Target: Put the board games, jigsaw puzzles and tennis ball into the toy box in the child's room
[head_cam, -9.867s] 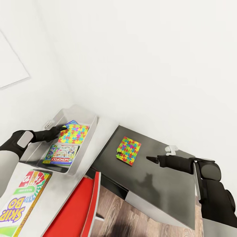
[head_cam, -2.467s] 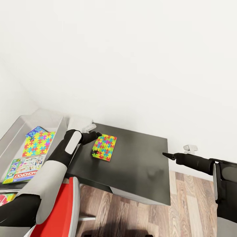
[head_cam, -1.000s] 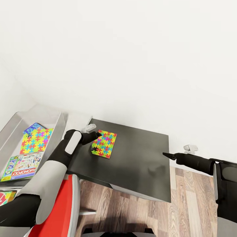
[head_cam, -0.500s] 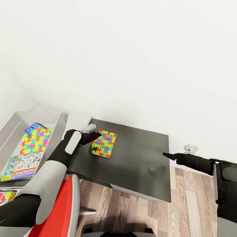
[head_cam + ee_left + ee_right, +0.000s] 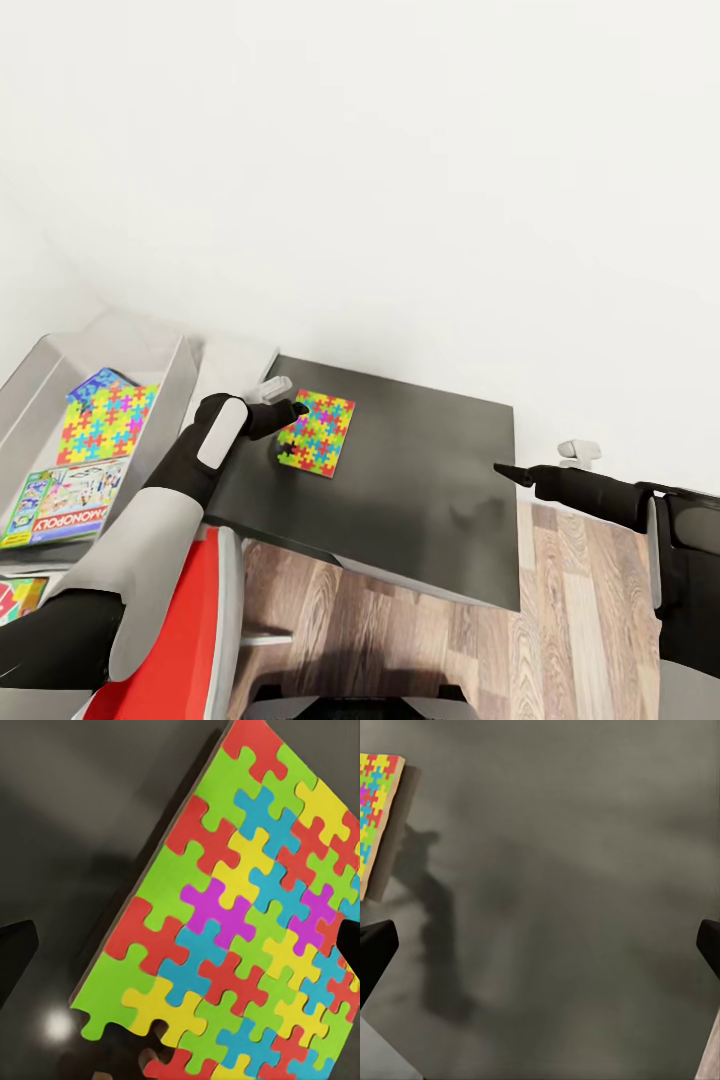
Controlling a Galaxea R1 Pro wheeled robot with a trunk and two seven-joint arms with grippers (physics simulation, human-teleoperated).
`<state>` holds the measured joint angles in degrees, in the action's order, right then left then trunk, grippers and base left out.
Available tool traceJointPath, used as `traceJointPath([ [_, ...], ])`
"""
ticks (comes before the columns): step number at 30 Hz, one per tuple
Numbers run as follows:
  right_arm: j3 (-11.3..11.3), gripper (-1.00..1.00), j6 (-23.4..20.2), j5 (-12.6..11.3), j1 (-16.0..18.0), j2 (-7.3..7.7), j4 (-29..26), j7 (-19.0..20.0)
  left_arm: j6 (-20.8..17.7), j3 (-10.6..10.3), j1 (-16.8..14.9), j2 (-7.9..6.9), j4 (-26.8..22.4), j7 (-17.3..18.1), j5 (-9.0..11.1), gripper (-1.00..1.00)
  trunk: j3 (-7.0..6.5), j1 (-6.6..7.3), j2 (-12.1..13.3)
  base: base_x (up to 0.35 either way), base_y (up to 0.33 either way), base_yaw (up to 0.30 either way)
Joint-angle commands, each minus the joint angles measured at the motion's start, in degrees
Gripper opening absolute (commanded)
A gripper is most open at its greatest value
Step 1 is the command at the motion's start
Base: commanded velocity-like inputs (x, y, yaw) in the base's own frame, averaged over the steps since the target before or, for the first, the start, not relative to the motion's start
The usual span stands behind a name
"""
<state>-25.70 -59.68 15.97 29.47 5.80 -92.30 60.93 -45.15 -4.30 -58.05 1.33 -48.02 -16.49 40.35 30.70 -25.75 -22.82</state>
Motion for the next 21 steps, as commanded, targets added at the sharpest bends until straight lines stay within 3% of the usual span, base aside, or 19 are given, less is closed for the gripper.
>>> traceJointPath([
  [1,-0.1,1.00,-0.3,0.6,0.1,0.00,-0.1,0.6,-0.1,-0.1,0.0,-0.01,-0.1,-0.6,0.6,1.00,0.17,-0.03,-0.1,0.000,0.000,0.000],
  [21,-0.1,1.00,-0.3,0.6,0.1,-0.14,0.0,0.5,-0.1,-0.1,0.2,-0.01,-0.1,-0.6,0.6,1.00,1.42,-0.03,-0.1,0.000,0.000,0.000],
])
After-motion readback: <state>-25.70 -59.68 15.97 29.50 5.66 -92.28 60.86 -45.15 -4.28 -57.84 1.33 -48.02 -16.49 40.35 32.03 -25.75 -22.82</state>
